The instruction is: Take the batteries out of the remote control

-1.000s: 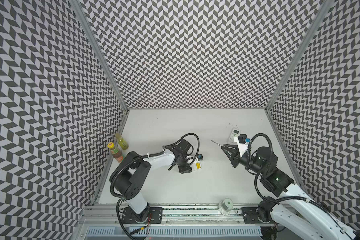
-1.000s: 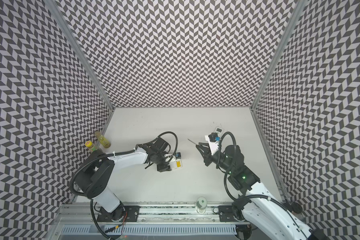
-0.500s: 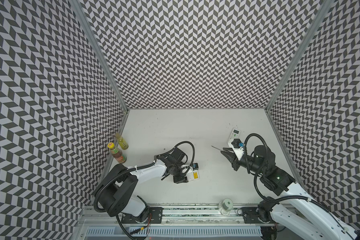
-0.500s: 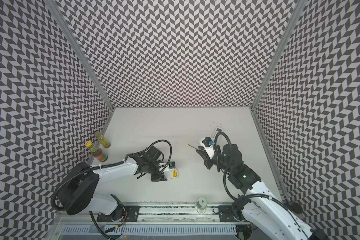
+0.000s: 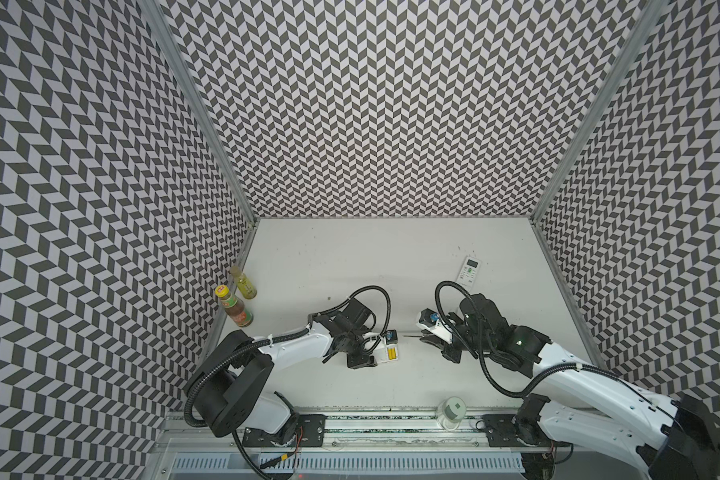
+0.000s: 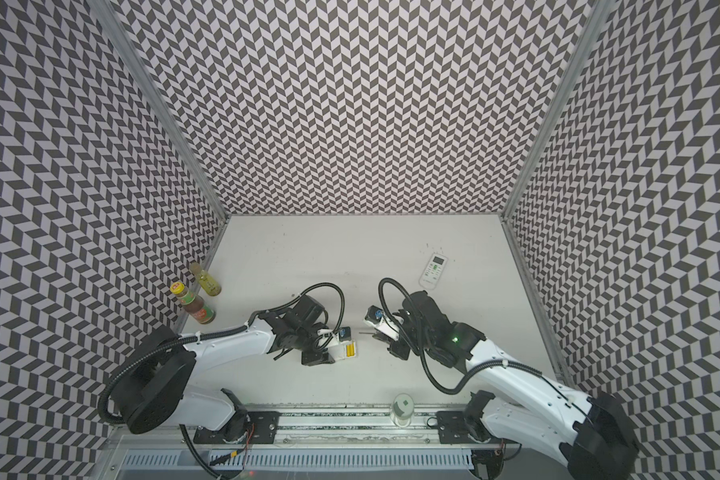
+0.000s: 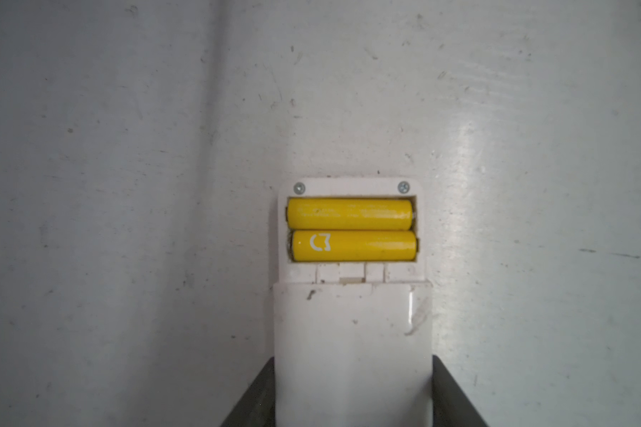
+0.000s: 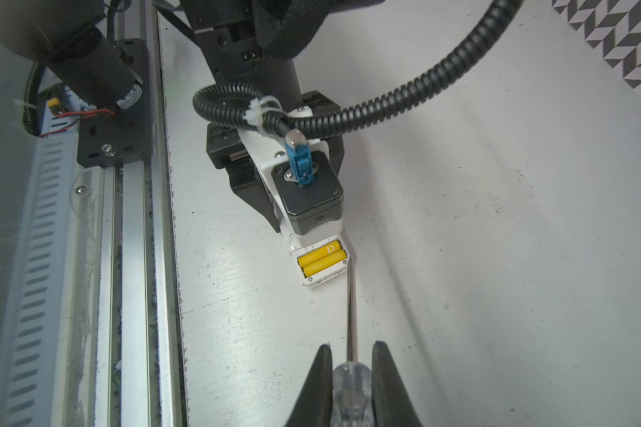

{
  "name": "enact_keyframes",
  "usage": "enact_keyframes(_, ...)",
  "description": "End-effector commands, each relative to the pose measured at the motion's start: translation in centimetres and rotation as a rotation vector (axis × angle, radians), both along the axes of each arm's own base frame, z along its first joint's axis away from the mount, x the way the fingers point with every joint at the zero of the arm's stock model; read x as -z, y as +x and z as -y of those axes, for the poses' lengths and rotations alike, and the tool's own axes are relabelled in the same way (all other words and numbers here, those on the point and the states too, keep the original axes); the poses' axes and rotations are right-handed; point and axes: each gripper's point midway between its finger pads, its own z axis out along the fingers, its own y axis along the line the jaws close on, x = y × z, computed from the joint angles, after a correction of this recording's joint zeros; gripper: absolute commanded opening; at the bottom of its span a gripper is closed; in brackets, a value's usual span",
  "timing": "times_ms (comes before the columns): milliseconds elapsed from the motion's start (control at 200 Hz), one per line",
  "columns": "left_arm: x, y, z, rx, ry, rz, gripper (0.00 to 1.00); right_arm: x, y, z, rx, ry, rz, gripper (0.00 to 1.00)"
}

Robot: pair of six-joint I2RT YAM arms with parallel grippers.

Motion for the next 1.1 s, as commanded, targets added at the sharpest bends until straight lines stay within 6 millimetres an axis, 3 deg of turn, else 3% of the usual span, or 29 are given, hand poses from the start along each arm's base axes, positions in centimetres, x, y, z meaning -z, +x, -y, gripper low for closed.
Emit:
enact_keyframes(0, -0.5, 0.6, 0.1, 0.029, -0.006, 0.064, 0.42, -0.1, 0.0, -0.9, -0.049, 0.022, 0.048, 0.00)
enact_keyframes(310, -0.2, 0.3, 0.0, 0.034, 0.007, 0.046, 0.42, 1.7, -1.5, -2.7, -0.154, 0.023, 0.007, 0.00)
enact_keyframes(471, -0.3, 0.2, 0.0, 0.035, 0.011, 0.042, 0.42, 3.7, -2.1, -3.2, -0.186, -0.028, -0.035, 0.00)
enact_keyframes(706, -0.4, 0.3, 0.1, 0.034, 0.013, 0.041, 0.42, 4.9, -1.9, -3.8, -0.201, -0.072, -0.060, 0.00)
enact_keyframes(957, -0.1, 0.0, -0.1, 0.039, 0.013, 0.034, 0.42, 5.2, -1.7, -4.2, -0.199, -0.079, -0.060, 0.00)
enact_keyframes(1092, -0.1, 0.0, -0.1, 0.043, 0.023, 0.031, 0.42, 4.0, -1.4, -4.5, -0.186, -0.048, -0.048, 0.00)
